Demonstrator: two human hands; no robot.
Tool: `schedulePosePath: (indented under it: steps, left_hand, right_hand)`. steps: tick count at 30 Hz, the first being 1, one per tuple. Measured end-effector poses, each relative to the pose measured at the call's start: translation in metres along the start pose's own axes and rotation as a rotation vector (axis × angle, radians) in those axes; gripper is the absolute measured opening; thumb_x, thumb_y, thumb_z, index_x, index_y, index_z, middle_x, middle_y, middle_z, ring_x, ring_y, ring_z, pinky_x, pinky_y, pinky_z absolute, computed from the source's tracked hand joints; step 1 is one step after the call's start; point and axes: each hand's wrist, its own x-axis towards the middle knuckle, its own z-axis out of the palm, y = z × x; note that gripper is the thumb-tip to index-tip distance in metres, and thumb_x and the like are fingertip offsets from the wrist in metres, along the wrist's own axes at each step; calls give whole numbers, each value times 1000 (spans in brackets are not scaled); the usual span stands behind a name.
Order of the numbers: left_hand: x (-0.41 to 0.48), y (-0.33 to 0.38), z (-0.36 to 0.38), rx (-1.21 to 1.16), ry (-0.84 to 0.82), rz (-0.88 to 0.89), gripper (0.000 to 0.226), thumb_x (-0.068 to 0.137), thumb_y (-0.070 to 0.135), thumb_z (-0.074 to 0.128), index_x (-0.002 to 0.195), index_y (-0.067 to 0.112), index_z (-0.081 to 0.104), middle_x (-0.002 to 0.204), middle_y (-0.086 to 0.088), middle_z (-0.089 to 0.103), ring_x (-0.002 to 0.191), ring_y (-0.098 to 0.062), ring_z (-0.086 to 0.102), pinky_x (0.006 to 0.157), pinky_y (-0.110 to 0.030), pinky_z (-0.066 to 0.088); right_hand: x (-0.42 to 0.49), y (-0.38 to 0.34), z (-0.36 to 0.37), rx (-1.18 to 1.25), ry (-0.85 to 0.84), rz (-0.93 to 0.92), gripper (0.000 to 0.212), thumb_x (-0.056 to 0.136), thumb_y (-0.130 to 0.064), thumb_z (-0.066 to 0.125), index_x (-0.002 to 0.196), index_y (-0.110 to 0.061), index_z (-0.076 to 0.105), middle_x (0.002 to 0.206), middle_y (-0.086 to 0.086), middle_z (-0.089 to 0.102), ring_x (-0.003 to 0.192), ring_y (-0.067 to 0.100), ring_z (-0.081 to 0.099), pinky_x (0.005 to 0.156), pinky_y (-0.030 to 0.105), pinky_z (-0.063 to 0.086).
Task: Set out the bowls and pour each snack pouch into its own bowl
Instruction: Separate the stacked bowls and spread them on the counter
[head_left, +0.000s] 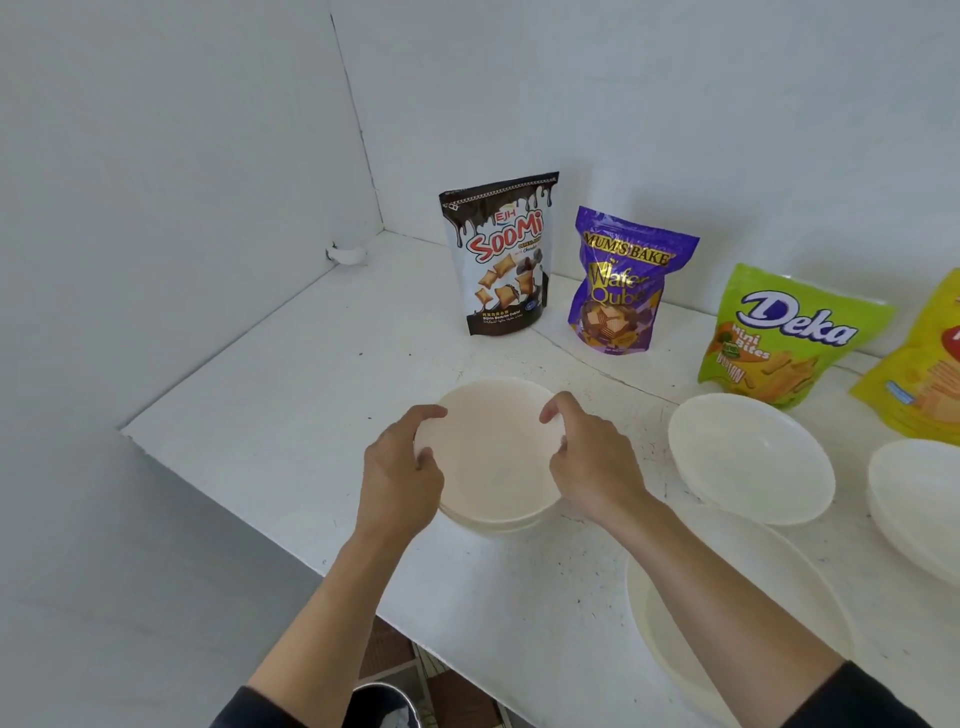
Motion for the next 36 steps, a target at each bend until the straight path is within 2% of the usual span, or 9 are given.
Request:
schedulePosePath:
  steps: [3, 8, 12, 16, 24, 28, 30, 33, 36]
  left_hand:
    - [-1, -1, -3, -43, -32, -19, 55, 90, -10, 42, 119, 31, 64, 112, 5, 63, 74, -20, 57, 59, -20, 46]
    - [-7, 1, -6, -53, -30, 2, 53, 94, -8, 48, 125, 30, 67, 127, 11, 56, 120, -11, 51, 82, -6, 38]
    - [-3, 17, -16, -58, 8, 50, 53, 93, -7, 51, 125, 31, 68, 122, 6, 54, 118, -11, 51, 84, -6, 39]
    - [-2, 54, -24, -156, -39, 76, 53, 94, -7, 48, 121, 34, 69, 121, 9, 55, 112, -11, 57, 86, -23, 48]
    - [-30, 138, 20, -271, -180, 214, 57, 94, -10, 50, 123, 35, 68, 130, 10, 60, 114, -17, 56, 74, -18, 47]
    - [-57, 177, 66, -352, -305, 279, 60, 91, -14, 50, 115, 38, 69, 125, 12, 64, 111, -13, 60, 83, -27, 52]
    - [-76, 196, 91, -373, -358, 311, 62, 89, -16, 49, 110, 40, 68, 117, 18, 65, 105, -6, 61, 82, -24, 51]
    - [-106, 217, 126, -398, -413, 330, 60, 87, -19, 48, 111, 31, 70, 108, 18, 66, 82, 8, 60, 67, -8, 45]
    - [-133, 227, 156, -416, -469, 329, 62, 85, -20, 47, 109, 33, 70, 112, 12, 69, 76, 5, 61, 62, -9, 46]
  right_hand:
    - [-2, 3, -1, 13, -3, 1, 40, 95, -2, 46, 124, -31, 48, 106, 5, 58, 91, 21, 59, 66, 36, 53]
    - [-9, 8, -1, 101, 38, -5, 44, 96, -3, 43, 123, -34, 56, 124, 1, 44, 107, 21, 52, 66, 30, 46]
    - [-8, 2, -21, 174, 72, -32, 48, 95, 1, 42, 125, -32, 59, 126, 1, 48, 112, 21, 52, 83, 37, 51]
    - [-12, 4, -54, 399, 133, -47, 53, 89, 9, 42, 121, -26, 65, 114, -2, 53, 98, 15, 47, 68, 18, 39]
    - [-55, 67, -118, 645, 387, -39, 60, 78, 15, 45, 109, -30, 71, 111, 4, 66, 90, 22, 54, 70, 20, 39]
    - [-98, 115, -151, 697, 497, 33, 57, 80, 15, 46, 108, -27, 73, 86, -26, 65, 64, 5, 42, 63, 17, 33]
    - [-121, 142, -164, 722, 565, 90, 57, 81, 14, 47, 106, -30, 73, 75, -33, 60, 65, 4, 42, 63, 15, 32]
    - [-154, 177, -179, 712, 639, 116, 59, 80, 15, 47, 105, -32, 73, 101, -24, 66, 74, 4, 47, 68, 15, 37]
    - [-184, 209, -191, 704, 645, 149, 58, 80, 15, 46, 107, -28, 73, 112, -24, 67, 82, 5, 50, 73, 13, 39]
